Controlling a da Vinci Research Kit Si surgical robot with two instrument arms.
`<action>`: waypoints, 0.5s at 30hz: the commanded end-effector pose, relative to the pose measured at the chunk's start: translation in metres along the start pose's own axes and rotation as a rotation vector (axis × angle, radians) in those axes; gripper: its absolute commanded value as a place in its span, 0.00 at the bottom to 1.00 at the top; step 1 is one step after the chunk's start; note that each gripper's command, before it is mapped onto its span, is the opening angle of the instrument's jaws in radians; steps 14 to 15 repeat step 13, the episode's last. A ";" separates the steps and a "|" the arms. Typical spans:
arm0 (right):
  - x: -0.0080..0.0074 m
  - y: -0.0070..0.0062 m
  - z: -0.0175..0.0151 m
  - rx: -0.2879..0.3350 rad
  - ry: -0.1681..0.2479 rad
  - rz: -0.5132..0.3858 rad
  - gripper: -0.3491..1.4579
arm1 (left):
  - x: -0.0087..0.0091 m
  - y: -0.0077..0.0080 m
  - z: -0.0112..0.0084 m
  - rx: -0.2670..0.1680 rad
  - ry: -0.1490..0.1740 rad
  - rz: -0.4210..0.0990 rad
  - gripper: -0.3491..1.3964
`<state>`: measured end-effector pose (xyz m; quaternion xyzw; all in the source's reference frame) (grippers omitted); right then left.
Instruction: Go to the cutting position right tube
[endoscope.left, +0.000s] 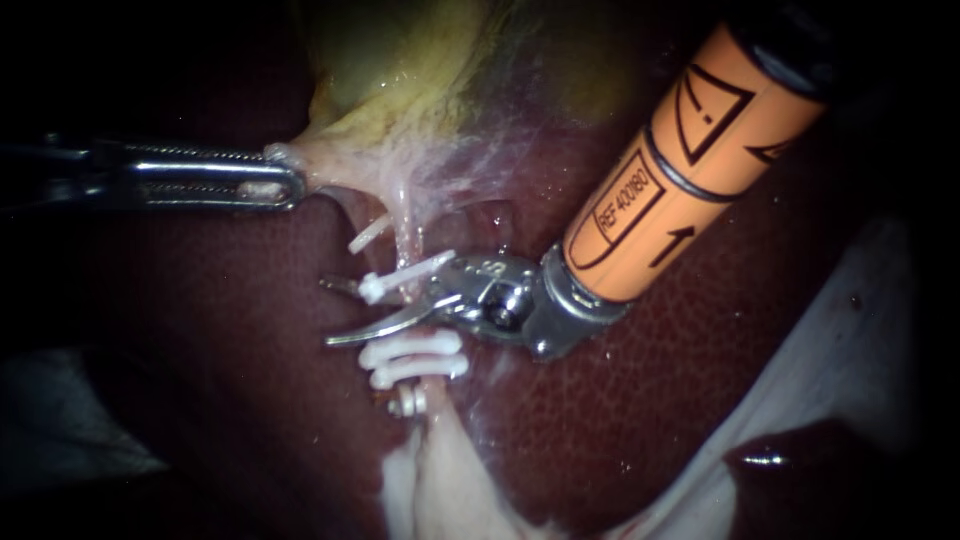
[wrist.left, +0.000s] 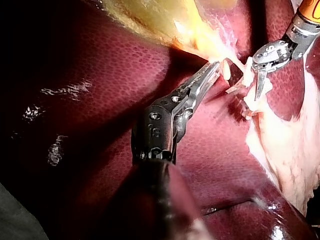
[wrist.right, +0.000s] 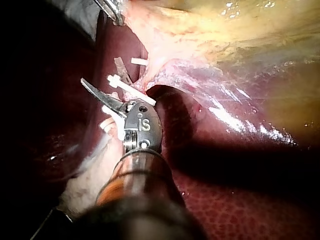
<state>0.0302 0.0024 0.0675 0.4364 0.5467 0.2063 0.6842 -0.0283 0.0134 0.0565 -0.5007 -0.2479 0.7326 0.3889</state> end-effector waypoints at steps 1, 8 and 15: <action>0.0001 -0.0003 0.0000 0.004 -0.002 0.002 0.91 | 0.0000 0.0000 -0.0001 -0.001 0.000 0.001 0.00; 0.0004 -0.0011 0.0000 0.015 -0.005 0.003 0.90 | 0.0000 0.0000 -0.0001 -0.001 0.000 0.001 0.00; 0.0004 -0.0011 -0.0001 0.015 -0.006 0.003 0.90 | 0.0000 0.0000 -0.0001 -0.002 0.000 0.001 0.00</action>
